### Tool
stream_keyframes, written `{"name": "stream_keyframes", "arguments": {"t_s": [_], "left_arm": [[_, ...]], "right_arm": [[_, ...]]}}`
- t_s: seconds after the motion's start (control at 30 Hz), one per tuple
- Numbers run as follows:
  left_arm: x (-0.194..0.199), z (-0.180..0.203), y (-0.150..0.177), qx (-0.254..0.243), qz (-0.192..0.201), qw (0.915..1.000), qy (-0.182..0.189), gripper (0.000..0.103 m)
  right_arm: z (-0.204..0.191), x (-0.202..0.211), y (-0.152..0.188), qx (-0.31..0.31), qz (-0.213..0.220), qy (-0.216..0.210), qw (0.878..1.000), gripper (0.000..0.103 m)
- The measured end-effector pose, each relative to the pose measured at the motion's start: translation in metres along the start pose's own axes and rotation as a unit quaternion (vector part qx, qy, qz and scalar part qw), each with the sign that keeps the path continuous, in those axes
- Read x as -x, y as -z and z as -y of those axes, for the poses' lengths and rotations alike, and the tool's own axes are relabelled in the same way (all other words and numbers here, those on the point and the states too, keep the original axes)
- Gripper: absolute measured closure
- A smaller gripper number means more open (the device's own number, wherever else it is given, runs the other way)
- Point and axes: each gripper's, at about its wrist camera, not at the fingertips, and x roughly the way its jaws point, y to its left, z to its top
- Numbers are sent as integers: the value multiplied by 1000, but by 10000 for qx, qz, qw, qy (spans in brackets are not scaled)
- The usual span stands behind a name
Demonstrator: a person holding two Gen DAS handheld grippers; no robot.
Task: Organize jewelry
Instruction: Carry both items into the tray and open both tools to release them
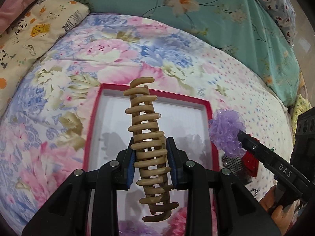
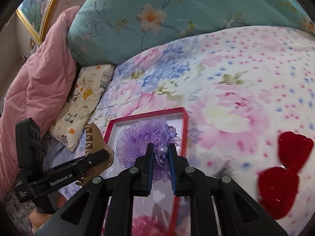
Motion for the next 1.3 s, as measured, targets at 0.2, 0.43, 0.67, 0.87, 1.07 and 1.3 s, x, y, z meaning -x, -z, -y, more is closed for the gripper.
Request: {"name": "stream_keyframes", "arguments": {"t_s": [0.2,0.43,0.67,0.87,1.07,1.3], "left_arm": [[-24,-16,-10,-40,-119,9998,-135,76],[-46,-25,-19,-175,-156,9991,-356,76],[-58,-29,-23,-152,-117,9992,-355,76],[-61,-28,-22,-163,-105,9990,-407,76],[-63,-27,-22,-219,-125,9986,-465,76],[-64,-28,-22,-167,-195,9983,-527,64]], "right_arm": [[-12,-41,-5,147,-153,139,9997,89],[-8,-71,-9,142,-302,336,9989,89],[-4,-89,-10,246,-416,492,9976,89],[-8,-90,-10,323,-449,469,9974,84],[-8,-90,-11,271,-479,387,9977,78],[-11,-90,-12,272,-503,349,9978,71]]}}
